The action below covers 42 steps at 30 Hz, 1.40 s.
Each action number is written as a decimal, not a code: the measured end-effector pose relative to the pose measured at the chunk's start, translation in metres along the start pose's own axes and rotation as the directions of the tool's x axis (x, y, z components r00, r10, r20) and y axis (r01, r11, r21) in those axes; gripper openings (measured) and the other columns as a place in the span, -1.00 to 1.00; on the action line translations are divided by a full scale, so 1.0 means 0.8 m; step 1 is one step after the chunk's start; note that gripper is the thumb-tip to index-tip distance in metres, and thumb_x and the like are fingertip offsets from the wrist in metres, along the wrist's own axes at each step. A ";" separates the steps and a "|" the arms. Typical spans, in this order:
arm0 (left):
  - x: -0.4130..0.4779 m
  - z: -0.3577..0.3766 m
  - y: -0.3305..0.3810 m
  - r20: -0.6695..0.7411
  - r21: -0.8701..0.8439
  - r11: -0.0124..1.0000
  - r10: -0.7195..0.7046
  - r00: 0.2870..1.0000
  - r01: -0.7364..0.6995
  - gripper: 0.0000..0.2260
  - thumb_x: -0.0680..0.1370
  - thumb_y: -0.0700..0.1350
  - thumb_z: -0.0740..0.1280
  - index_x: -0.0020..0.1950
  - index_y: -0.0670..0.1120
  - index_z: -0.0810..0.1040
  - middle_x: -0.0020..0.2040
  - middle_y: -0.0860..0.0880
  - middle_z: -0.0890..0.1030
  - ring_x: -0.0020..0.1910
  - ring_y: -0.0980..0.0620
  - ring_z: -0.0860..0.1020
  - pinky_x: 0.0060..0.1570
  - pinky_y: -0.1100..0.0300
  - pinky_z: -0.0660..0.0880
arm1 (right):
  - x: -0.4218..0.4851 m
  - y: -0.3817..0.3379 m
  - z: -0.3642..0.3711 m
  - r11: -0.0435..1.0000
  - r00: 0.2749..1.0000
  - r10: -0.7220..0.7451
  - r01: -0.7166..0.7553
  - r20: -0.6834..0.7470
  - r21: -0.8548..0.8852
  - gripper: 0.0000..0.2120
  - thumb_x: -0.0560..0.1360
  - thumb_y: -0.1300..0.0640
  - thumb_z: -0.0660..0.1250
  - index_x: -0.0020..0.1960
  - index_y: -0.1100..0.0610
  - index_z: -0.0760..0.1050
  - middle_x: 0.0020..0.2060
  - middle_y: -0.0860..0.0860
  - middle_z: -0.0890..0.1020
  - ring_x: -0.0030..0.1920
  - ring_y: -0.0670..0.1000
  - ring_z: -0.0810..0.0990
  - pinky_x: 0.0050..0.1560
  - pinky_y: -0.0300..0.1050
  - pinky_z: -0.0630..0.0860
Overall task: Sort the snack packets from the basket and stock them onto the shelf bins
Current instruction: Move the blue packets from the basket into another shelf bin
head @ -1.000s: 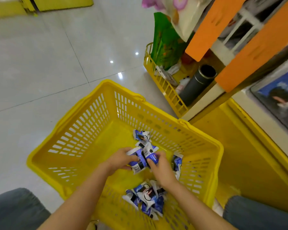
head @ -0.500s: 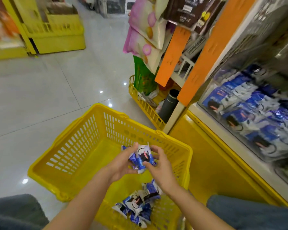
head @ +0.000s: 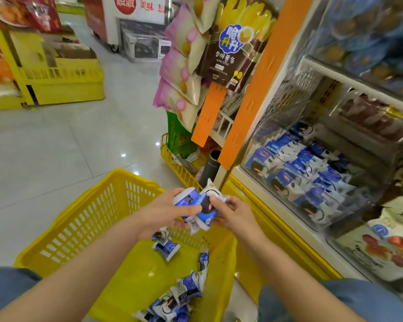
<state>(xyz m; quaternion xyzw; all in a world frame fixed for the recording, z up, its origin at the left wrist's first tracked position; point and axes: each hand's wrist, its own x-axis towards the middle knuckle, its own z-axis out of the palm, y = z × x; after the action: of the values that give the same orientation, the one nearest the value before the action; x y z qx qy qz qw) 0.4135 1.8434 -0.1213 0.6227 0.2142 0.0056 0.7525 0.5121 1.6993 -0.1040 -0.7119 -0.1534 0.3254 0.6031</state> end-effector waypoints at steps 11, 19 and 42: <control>0.021 0.040 0.057 -0.098 0.063 0.968 0.248 0.964 -0.243 -0.76 0.38 -0.09 0.49 -0.01 0.09 0.54 -0.21 0.06 0.69 -0.26 0.11 0.65 -0.33 0.28 0.57 | -0.029 -0.099 -0.069 0.888 0.994 -0.066 0.096 0.082 -0.451 -0.78 0.43 0.10 0.42 0.00 0.18 0.53 -0.07 0.13 0.66 -0.10 0.02 0.63 -0.06 -0.18 0.54; 0.056 0.088 0.079 -0.036 -0.406 0.895 0.185 0.982 -0.183 -0.45 0.26 -0.07 0.50 0.23 -0.03 0.48 0.03 -0.04 0.66 -0.04 -0.04 0.66 -0.15 0.06 0.61 | -0.003 -0.111 -0.079 0.902 0.973 -0.215 0.163 -0.087 -0.400 -0.84 0.47 0.01 0.35 -0.06 0.08 0.44 -0.30 -0.10 0.62 -0.29 -0.22 0.60 -0.36 -0.44 0.46; 0.151 0.093 0.106 0.011 -0.486 0.851 0.235 0.972 -0.200 -0.48 0.21 -0.05 0.49 0.16 -0.02 0.51 -0.01 -0.03 0.67 -0.14 0.00 0.67 -0.27 0.16 0.60 | 0.197 -0.150 -0.317 0.564 0.906 -0.031 -0.332 -0.421 -0.756 -0.35 0.44 0.16 0.41 0.41 0.25 0.17 0.38 0.21 0.30 0.34 0.21 0.32 0.30 0.06 0.28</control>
<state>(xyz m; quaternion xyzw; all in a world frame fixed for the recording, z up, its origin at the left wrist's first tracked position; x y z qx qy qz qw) 0.5695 1.8261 -0.0702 0.4359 0.1075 0.1221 0.8852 0.8141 1.6299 -0.0178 -0.9680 -0.1000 0.1219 0.1953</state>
